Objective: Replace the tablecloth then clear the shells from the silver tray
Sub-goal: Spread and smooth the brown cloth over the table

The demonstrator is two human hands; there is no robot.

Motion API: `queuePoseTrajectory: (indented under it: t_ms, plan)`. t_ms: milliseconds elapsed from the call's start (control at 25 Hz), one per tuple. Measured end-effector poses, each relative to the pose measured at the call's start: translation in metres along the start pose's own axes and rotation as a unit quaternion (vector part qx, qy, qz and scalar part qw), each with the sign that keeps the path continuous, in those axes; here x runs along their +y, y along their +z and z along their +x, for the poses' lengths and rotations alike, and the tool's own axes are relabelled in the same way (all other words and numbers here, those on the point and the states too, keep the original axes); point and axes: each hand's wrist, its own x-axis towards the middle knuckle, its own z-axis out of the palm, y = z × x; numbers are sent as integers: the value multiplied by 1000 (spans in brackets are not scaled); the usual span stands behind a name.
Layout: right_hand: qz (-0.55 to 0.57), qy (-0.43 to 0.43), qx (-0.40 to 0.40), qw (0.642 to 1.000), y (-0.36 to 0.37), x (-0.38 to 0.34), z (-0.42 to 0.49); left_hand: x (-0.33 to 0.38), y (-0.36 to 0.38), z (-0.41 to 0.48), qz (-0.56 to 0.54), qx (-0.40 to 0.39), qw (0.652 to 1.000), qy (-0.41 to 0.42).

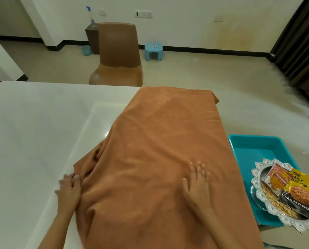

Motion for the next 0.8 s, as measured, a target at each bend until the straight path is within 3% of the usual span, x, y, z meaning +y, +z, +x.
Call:
queuePoseTrajectory:
  t_ms: [80, 160, 320, 440, 560, 720, 760, 800]
  plan:
    - [32, -54, -46, 997, 21, -59, 1, 10, 6, -15, -59, 9, 998, 9]
    - [-18, -98, -75, 992, 41, -90, -8, 23, 6, -27, -120, 4, 993, 8]
    - [-76, -110, -77, 988, 45, -77, -9, 34, -5, -18, -208, 47, 974, -72]
    - [-70, -95, -65, 991, 32, -47, -3, 29, -30, -5, -332, 106, 923, -165]
    - [-69, -105, -78, 989, 22, -26, 1, 33, -60, -3, -396, 141, 902, -98]
    - [-77, -71, -69, 992, 16, -11, 5, 17, -127, 5, -486, 278, 828, -21]
    - [-79, -47, -68, 993, 15, -14, 7, 5, -141, 9, -480, 294, 826, -31]
    - [-77, -17, -76, 994, 15, -25, 6, -9, -147, 12, -450, 282, 846, -49]
